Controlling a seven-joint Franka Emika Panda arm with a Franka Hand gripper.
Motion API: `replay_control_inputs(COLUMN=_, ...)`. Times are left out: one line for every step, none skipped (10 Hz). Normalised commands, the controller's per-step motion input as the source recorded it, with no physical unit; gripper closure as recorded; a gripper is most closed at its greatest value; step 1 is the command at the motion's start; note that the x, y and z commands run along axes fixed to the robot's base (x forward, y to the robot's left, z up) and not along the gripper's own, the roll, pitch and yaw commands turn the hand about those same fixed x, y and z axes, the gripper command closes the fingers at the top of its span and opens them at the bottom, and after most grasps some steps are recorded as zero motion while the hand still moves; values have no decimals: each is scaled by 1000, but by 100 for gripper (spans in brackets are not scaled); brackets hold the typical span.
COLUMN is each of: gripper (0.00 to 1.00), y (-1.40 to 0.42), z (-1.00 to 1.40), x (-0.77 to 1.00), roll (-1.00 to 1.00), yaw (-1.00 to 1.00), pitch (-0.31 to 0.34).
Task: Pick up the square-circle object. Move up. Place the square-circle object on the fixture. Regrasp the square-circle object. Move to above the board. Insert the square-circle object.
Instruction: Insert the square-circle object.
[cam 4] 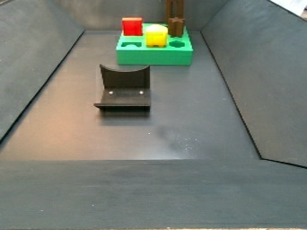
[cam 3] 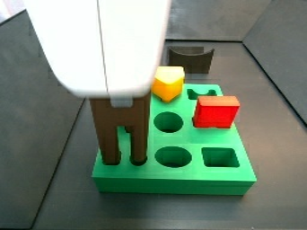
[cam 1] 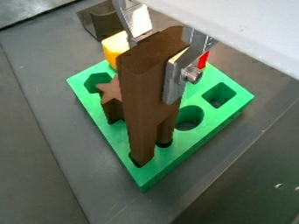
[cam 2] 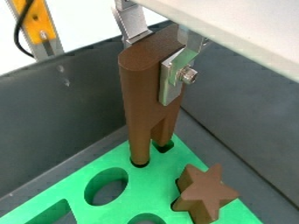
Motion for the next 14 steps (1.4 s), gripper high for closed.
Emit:
replay_control_inputs(gripper=100, y=74, z=-151, x=260, roll=84, yaw=-151, pitch=-6)
replay_control_inputs(gripper=100, y=126, z=-140, x=271, roll=71, yaw=-211, pitch=0)
replay_control_inputs(gripper=100, y=80, z=-131, x=77, roll=53, yaw=-180, pitch=0)
replay_control_inputs(gripper=100, y=0, z=-217, x=0, roll=41, yaw=-71, pitch=-43)
replay_control_inputs(gripper=100, y=0, z=-377, x=-23, roll=24, yaw=-17, pitch=-147)
replay_control_inputs(gripper=100, y=-97, z=-417, x=-151, roll=4, yaw=-66, pitch=-196)
replay_control_inputs(gripper=100, y=-206, z=-369, x=-354, roll=0, yaw=-226, pitch=-159)
replay_control_inputs(gripper=100, y=-271, z=-274, x=-474, roll=1, yaw=-246, pitch=-86)
replay_control_inputs(gripper=100, y=-214, z=-251, x=-446, roll=0, yaw=-186, pitch=-109)
replay_control_inputs(gripper=100, y=-117, z=-243, x=-391, roll=0, yaw=-151, pitch=-101)
replay_control_inputs(gripper=100, y=0, z=-269, x=-191, roll=0, yaw=-146, pitch=-66)
replay_control_inputs(gripper=100, y=0, z=-320, x=0, roll=0, yaw=-69, pitch=-77)
replay_control_inputs(gripper=100, y=40, z=-383, x=97, roll=0, yaw=-11, pitch=-86)
replay_control_inputs(gripper=100, y=0, z=-366, x=303, roll=0, yaw=-20, pitch=-54)
